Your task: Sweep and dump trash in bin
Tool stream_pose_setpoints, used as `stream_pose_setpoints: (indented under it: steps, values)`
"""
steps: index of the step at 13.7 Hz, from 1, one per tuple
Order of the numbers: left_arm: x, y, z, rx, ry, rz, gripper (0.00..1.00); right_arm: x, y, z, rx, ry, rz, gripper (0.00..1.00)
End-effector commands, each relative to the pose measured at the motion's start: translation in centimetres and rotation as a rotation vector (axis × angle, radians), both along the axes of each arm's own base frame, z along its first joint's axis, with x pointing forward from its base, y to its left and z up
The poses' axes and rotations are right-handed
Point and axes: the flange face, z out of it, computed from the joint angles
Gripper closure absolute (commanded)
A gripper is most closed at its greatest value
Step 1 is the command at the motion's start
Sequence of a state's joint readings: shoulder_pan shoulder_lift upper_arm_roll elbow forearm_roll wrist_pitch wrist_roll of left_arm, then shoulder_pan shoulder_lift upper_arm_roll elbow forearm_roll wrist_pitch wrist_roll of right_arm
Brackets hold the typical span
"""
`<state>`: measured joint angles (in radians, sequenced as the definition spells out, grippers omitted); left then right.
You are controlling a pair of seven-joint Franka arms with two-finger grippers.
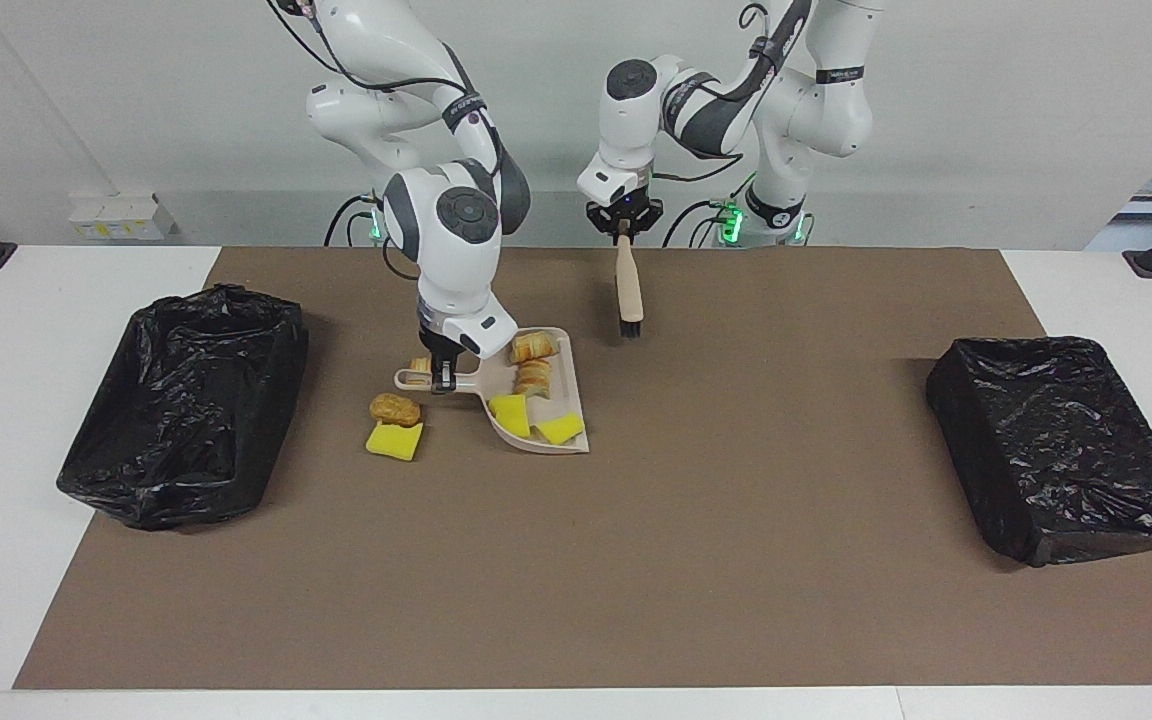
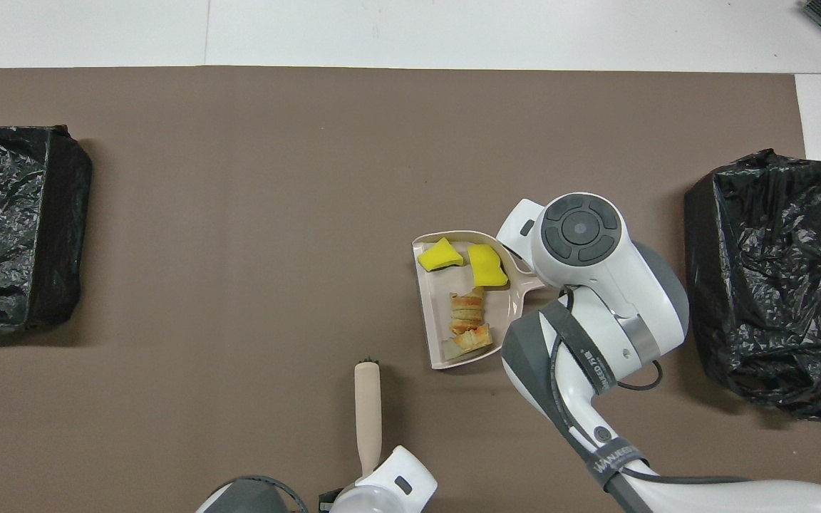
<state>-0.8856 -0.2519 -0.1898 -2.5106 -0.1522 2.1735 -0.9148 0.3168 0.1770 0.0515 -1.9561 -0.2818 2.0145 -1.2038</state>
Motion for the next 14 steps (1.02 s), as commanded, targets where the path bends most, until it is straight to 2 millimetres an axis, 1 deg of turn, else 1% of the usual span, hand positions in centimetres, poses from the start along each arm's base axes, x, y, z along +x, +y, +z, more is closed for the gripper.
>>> stream_pose_setpoints:
  steps: [1, 2, 3, 4, 6, 7, 8, 9, 10, 12, 13, 14]
  values:
    - [-0.7, 0.2, -0.4, -0.027, -0.006, 0.032, 1.0, -0.7, -0.9, 0.6, -0.005, 0.007, 0.009, 1.0]
    - [-0.9, 0.1, -0.6, -0.026, 0.006, 0.042, 1.0, -0.4, -1.5, 1.2, -0.002, -0.001, 0.003, 1.0]
    - [-1.4, -0.1, -1.2, -0.013, 0.014, 0.049, 1.0, -0.1, -2.6, 1.4, 0.0, -0.005, -0.015, 1.0]
    - [-1.5, -0.2, -2.2, 0.007, 0.026, 0.067, 1.0, 0.2, -3.2, 1.8, 0.003, -0.011, -0.022, 1.0]
    - [-1.4, -0.3, -2.4, 0.004, 0.029, 0.075, 1.0, 0.7, -4.5, 3.2, 0.012, -0.031, -0.027, 1.0]
    - [-1.4, -0.3, -2.4, 0.001, 0.032, 0.081, 1.0, 1.2, -5.6, 4.2, 0.036, -0.042, -0.05, 1.0]
    - [-1.4, -0.3, -2.4, -0.002, 0.038, 0.088, 1.0, 1.7, -6.8, 4.9, 0.073, -0.04, -0.065, 1.0]
    - [-1.4, -0.3, -2.5, -0.003, 0.042, 0.09, 1.0, 2.5, -8.8, 5.9, 0.117, -0.045, -0.084, 1.0]
    - [-1.5, -0.2, -2.5, 0.0, 0.045, 0.079, 0.98, 3.2, -11.1, 6.7, 0.161, -0.049, -0.11, 1.0]
    - [-1.4, -0.1, -2.5, 0.004, 0.049, 0.078, 0.86, 4.3, -14.4, 8.3, 0.198, -0.073, -0.124, 1.0]
    - [-1.2, -0.1, -2.6, 0.004, 0.049, 0.081, 0.66, 4.8, -16.4, 8.9, 0.198, -0.084, -0.117, 1.0]
    - [-1.0, -0.2, -2.7, 0.005, 0.052, 0.078, 0.42, 5.2, -18.6, 9.4, 0.198, -0.093, -0.114, 1.0]
